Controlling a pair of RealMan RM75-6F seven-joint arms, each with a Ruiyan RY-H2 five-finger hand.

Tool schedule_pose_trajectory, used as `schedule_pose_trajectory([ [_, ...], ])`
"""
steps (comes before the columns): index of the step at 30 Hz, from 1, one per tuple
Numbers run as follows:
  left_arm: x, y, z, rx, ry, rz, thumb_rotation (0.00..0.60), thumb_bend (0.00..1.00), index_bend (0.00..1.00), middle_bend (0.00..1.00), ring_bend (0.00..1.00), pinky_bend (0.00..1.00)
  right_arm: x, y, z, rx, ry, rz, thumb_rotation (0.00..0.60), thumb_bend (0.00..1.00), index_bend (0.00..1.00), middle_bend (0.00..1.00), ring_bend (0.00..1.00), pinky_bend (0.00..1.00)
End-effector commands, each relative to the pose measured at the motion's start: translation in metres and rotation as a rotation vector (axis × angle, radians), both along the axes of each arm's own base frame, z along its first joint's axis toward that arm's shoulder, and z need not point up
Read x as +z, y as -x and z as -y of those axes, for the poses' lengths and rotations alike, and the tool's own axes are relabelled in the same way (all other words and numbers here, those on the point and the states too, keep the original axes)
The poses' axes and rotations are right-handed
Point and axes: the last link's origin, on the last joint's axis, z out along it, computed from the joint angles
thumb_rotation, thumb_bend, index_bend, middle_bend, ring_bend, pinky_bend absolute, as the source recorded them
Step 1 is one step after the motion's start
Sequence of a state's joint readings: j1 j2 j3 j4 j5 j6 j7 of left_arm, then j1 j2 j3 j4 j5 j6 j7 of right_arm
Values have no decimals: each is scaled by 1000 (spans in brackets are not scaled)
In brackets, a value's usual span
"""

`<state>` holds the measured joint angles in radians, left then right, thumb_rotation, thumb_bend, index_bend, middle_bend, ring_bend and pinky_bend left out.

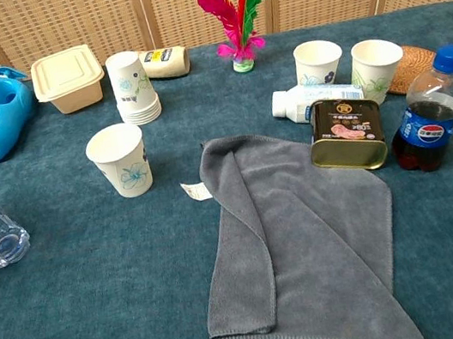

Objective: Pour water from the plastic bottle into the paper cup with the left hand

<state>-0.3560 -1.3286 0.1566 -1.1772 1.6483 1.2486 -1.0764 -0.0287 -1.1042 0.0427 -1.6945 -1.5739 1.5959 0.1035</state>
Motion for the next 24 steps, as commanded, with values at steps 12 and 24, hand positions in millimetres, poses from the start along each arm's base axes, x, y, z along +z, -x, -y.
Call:
schedule_pose_trajectory([
  [12, 55, -1, 25, -28, -46, -101, 383, 329, 0, 0, 0, 0, 9, 1, 2, -20, 29, -21, 600, 191, 0, 0, 0, 0],
  [24, 128, -20, 52, -72, -164, -273, 373, 413, 0, 0, 0, 0, 11, -3, 13, -26, 14, -94, 600, 213, 0, 0, 0, 0],
])
